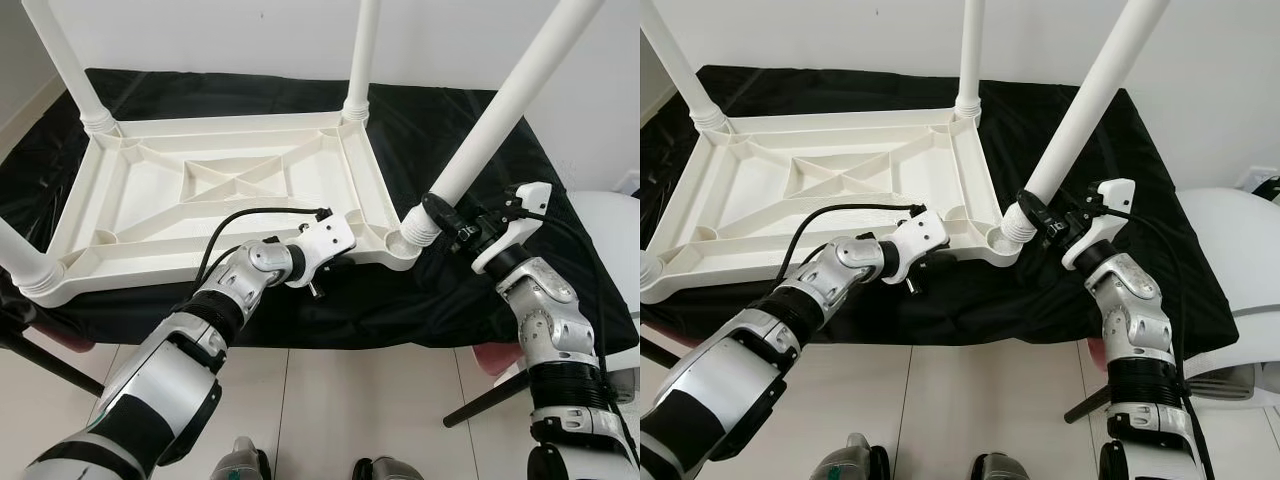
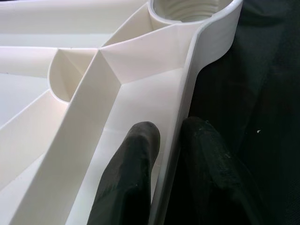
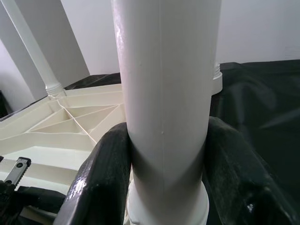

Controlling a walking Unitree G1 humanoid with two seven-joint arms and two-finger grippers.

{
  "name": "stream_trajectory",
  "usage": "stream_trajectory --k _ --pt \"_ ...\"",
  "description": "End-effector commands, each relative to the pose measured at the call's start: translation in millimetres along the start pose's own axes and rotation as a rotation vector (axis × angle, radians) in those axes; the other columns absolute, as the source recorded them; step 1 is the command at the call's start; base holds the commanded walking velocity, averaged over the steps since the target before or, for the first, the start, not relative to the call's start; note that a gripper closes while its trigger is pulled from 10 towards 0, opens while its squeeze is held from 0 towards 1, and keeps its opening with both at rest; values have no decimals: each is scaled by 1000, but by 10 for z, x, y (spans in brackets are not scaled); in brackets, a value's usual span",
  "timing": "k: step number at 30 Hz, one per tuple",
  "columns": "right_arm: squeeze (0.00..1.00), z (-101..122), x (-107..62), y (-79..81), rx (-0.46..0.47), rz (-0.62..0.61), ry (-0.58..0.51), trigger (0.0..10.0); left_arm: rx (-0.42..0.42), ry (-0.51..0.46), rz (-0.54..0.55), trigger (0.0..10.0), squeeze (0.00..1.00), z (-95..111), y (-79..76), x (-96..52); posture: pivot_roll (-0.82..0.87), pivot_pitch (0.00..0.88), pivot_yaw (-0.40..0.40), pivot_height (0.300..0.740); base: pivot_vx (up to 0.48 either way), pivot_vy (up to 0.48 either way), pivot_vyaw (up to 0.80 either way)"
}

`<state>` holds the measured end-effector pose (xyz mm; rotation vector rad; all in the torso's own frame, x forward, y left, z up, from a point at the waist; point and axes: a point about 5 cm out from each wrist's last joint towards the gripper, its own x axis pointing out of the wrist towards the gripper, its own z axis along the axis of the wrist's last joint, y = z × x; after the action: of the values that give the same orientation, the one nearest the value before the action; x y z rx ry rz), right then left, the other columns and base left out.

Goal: Building children table

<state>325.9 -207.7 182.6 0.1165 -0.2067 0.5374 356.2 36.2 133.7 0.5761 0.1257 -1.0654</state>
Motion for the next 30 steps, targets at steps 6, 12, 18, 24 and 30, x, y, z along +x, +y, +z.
stream_trajectory --k 6,12,18,24,30 --pt "0 -33 109 100 1 105 1 10000 12 20 -64 10000 0 -72 -92 -1 -7 74 -22 740 0 0 0" --pt "0 -95 122 108 10 142 32 10000 14 18 -62 10000 0 -63 -95 -1 -7 76 -26 740 0 0 0" --pt "0 -133 103 70 -6 135 56 10000 14 15 -57 10000 0 -48 -89 1 -7 78 -30 740 0 0 0" --pt "0 -157 44 5 -30 116 81 10000 15 14 -54 10000 0 -48 -83 -3 -8 74 -29 740 0 0 0" --pt "0 -165 -40 -58 -42 103 97 10000 18 20 -50 10000 0 -56 -70 -9 -14 69 -25 740 0 0 0"
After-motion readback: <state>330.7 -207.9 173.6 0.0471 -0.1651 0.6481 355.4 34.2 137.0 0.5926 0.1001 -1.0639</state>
